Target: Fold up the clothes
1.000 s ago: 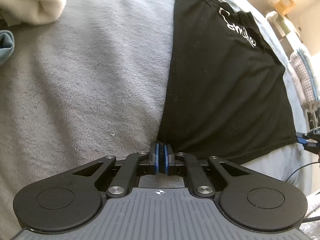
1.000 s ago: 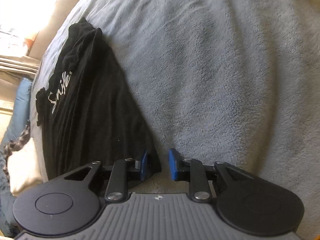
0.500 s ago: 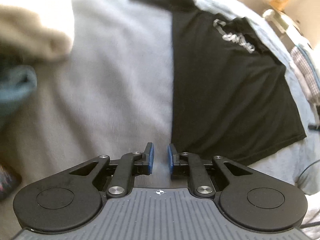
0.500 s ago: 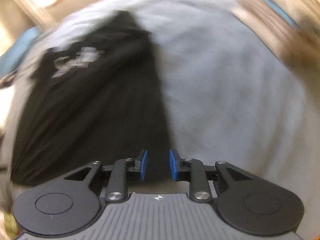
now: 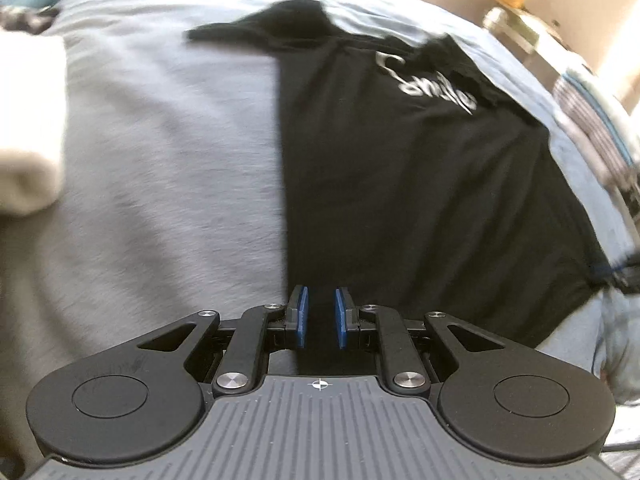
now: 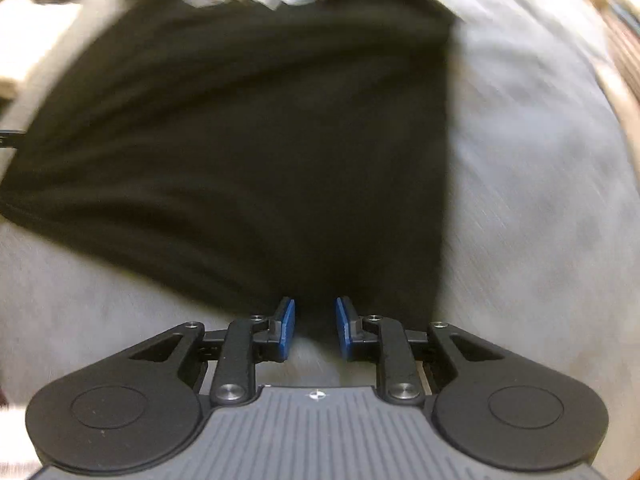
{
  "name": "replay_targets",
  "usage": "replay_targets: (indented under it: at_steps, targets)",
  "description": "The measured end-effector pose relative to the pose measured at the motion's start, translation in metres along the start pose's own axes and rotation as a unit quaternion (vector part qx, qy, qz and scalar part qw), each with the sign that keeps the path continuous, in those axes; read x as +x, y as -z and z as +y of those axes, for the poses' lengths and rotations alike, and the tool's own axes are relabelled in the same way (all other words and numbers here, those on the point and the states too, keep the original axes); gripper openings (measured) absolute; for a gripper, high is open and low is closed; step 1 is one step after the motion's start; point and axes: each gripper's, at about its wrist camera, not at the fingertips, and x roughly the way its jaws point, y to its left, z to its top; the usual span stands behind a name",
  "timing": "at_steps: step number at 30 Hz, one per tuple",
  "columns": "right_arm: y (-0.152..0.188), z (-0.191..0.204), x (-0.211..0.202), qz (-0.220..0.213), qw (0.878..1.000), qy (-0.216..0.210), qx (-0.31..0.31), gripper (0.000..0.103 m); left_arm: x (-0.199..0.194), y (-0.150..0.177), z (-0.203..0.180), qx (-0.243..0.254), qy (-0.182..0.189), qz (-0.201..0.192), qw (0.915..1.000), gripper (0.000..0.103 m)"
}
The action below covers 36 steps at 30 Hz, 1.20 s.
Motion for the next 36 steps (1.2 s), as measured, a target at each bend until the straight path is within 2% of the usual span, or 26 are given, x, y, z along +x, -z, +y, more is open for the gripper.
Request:
replay_targets:
  at_steps: [2,4,6,8,10,12,14,16,18,21,24,25,27,30,35,36]
  targets:
    - [-0.003,-0.004,-0.012,0.024,0.999,0.037,-0.006,0.023,-0.001,-0.011,-0.003,0.012,0.008,-0.006,0.9999,0.014]
    - [-0.020,0.003,-0.024,-0.015,0.999,0.035,-0.022,0.023,0.009,-0.027,-0.015,0.030,0.027,-0.009,0.9991,0.014]
    - [-0.049,0.017,-0.024,-0.061,0.998,0.008,-0.021,0.023,0.027,-0.044,-0.034,0.055,0.052,-0.012,0.9971,0.014]
    - [-0.062,0.027,-0.006,-0.067,0.997,-0.012,-0.022,0.023,0.046,-0.058,-0.058,0.082,0.076,-0.021,0.9935,0.014]
    - [-0.075,0.037,0.012,-0.072,0.997,-0.031,-0.023,0.023,0.064,-0.070,-0.071,0.096,0.080,-0.022,0.9919,0.014]
    - [-0.059,0.037,0.024,-0.047,0.998,-0.038,-0.005,0.023,0.076,-0.082,-0.074,0.097,0.078,-0.021,0.9919,0.014]
    - [-0.037,0.027,0.015,-0.016,0.999,-0.049,0.015,0.023,0.079,-0.094,-0.066,0.093,0.074,-0.034,0.9923,0.014]
    - [-0.026,0.015,0.008,0.035,0.998,-0.049,0.036,0.022,0.085,-0.104,-0.058,0.091,0.062,-0.041,0.9931,0.014]
    - [-0.033,0.012,-0.004,0.039,0.998,-0.030,0.025,0.022,0.093,-0.115,-0.053,0.090,0.046,-0.049,0.9937,0.014]
    - [-0.084,0.011,-0.004,-0.033,0.999,-0.028,0.013,0.022,0.110,-0.129,-0.054,0.097,0.024,-0.060,0.9932,0.014]
    - [-0.136,0.011,-0.003,-0.108,0.994,-0.026,0.000,0.022,0.121,-0.136,-0.053,0.087,0.010,-0.069,0.9938,0.014]
    - [-0.145,0.008,0.006,-0.115,0.993,-0.025,0.004,0.022,0.123,-0.138,-0.052,0.080,0.009,-0.071,0.9942,0.014]
    - [-0.146,0.002,0.027,-0.083,0.996,-0.003,0.010,0.022,0.124,-0.140,-0.049,0.072,0.009,-0.075,0.9945,0.015]
    - [-0.101,-0.008,0.023,-0.054,0.997,-0.025,0.041,0.022,0.125,-0.139,-0.044,0.064,0.014,-0.079,0.9947,0.015]
    - [-0.021,-0.022,0.010,0.079,0.990,-0.028,0.113,0.023,0.127,-0.136,-0.039,0.060,0.024,-0.088,0.9941,0.015]
    - [-0.022,-0.020,0.004,0.087,0.990,-0.015,0.105,0.023,0.127,-0.137,-0.038,0.058,0.025,-0.089,0.9940,0.015]
